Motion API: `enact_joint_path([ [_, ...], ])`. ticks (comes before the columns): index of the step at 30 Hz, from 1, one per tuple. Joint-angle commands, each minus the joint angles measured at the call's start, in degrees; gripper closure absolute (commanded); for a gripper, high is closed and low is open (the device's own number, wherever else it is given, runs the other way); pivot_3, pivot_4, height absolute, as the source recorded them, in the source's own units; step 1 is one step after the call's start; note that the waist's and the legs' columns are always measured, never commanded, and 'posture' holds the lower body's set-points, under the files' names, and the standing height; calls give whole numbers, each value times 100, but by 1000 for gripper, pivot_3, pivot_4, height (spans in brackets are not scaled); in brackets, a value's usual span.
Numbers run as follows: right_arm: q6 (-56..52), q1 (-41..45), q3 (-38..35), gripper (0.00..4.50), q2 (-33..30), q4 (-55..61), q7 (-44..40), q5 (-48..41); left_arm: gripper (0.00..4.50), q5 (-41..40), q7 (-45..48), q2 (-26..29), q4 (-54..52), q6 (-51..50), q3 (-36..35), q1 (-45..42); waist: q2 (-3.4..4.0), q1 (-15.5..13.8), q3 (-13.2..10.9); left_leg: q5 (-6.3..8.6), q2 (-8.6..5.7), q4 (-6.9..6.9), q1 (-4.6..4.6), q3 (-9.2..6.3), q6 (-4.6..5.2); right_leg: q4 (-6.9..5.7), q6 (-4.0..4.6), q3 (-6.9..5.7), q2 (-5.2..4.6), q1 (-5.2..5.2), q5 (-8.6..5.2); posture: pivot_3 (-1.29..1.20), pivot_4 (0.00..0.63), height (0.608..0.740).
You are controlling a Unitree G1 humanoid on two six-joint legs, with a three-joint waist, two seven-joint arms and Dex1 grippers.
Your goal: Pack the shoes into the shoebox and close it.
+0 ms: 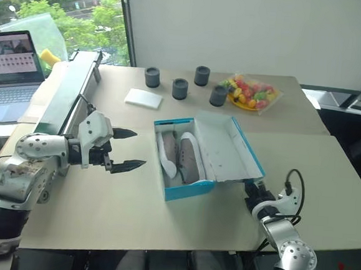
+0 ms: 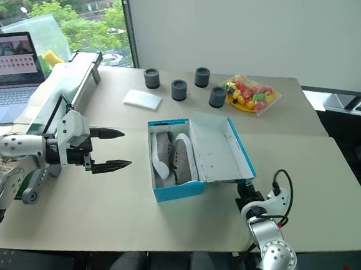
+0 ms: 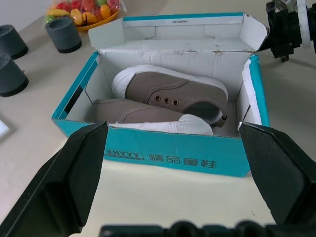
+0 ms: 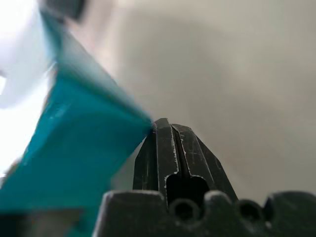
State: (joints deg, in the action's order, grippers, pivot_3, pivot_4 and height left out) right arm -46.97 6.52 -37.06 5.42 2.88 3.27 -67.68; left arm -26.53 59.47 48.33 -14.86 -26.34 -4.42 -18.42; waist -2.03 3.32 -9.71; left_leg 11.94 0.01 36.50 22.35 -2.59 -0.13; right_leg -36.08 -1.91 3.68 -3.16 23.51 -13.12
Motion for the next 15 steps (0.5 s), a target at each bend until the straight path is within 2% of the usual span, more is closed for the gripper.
enact_joint_path([
  [1,-39,197,-9,4450,307,-383,-464,-959,0,28,-13,104,-126,47,-112,-116,7,44,-3,0,0,-5,-4,9,0,0,-13,5,3,-1,-9,0,150,740],
  [4,135,247,109,4450,179,-427,-785,-1144,0,33,-1,134,-85,56,-149,-124,14,57,-7,0,0,-15,-3,17,0,-1,-22,6,7,7,-19,0,150,740],
  [9,370,425,411,4450,78,332,-1726,-1577,0,5,-50,171,-126,6,-190,-80,20,55,-10,0,-6,-17,51,21,0,-16,8,13,4,75,1,0,150,740],
  [15,100,384,1038,4450,-276,1210,-2565,-2119,0,-20,-138,153,-278,-46,-193,42,20,49,-10,0,-7,-19,54,18,0,-17,10,10,2,77,3,0,150,740],
])
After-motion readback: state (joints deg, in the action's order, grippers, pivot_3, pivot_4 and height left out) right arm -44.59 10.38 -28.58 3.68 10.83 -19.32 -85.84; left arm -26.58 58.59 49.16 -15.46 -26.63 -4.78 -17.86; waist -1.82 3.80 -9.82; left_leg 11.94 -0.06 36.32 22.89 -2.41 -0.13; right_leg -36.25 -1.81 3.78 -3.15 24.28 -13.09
